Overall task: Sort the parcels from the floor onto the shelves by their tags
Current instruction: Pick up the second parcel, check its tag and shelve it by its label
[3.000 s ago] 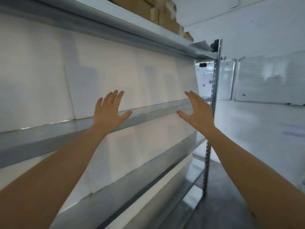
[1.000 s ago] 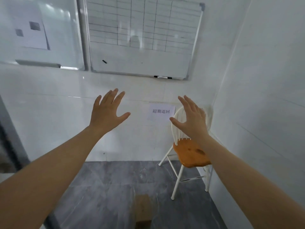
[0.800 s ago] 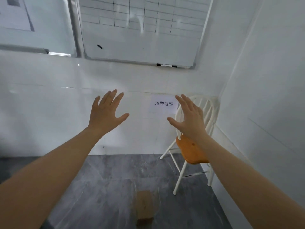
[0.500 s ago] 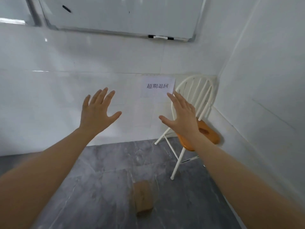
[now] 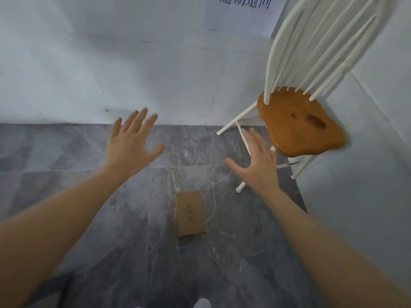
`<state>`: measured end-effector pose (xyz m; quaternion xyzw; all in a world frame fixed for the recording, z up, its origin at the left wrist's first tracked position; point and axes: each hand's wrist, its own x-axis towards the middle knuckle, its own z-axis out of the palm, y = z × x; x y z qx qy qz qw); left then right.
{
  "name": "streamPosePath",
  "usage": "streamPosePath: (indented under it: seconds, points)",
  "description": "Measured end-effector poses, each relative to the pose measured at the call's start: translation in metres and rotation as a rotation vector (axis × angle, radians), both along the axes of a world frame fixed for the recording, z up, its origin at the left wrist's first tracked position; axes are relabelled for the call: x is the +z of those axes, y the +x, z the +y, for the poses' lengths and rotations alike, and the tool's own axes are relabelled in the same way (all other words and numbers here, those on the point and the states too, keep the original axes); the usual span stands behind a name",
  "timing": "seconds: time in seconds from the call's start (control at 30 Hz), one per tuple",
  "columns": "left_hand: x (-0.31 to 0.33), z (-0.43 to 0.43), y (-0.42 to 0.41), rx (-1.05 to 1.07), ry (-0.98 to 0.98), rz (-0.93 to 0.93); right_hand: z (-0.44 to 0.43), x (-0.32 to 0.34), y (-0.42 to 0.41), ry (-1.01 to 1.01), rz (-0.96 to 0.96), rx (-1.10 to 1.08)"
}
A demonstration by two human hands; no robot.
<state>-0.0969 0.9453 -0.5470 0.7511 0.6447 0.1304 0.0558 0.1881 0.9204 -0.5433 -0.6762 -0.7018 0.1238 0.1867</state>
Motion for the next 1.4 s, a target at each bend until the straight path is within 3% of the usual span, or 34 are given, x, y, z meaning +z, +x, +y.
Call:
streamPosePath:
  seconds: [0.43,0.57,0.7,0.77,0.87,1.07,1.4]
  points:
    - [-0.340,-0.008,0.030,0.082,-0.169,-0.095,0.014,-0.346,-0.004,-0.202,0.000,0.109]
    - [-0.422,-0.024,0.056,0.165,-0.285,-0.271,0.003,-0.432,-0.008,-0.273,0.026,0.088]
    - [-0.488,-0.041,0.090,0.265,-0.450,-0.543,-0.007,-0.497,-0.015,-0.403,0.169,-0.008]
    - [-0.512,-0.047,0.105,0.334,-0.563,-0.711,-0.013,-0.519,-0.017,-0.514,0.317,-0.090]
    - [-0.532,-0.053,0.125,0.542,-0.542,-1.008,-0.020,-0.536,-0.019,-0.574,0.542,-0.212]
    - [-0.551,-0.055,0.131,0.765,-0.529,-1.206,-0.023,-0.546,-0.015,-0.576,0.741,-0.262]
    - [-0.518,-0.058,0.113,0.747,-0.597,-1.413,-0.023,-0.512,-0.033,-0.548,0.841,-0.235]
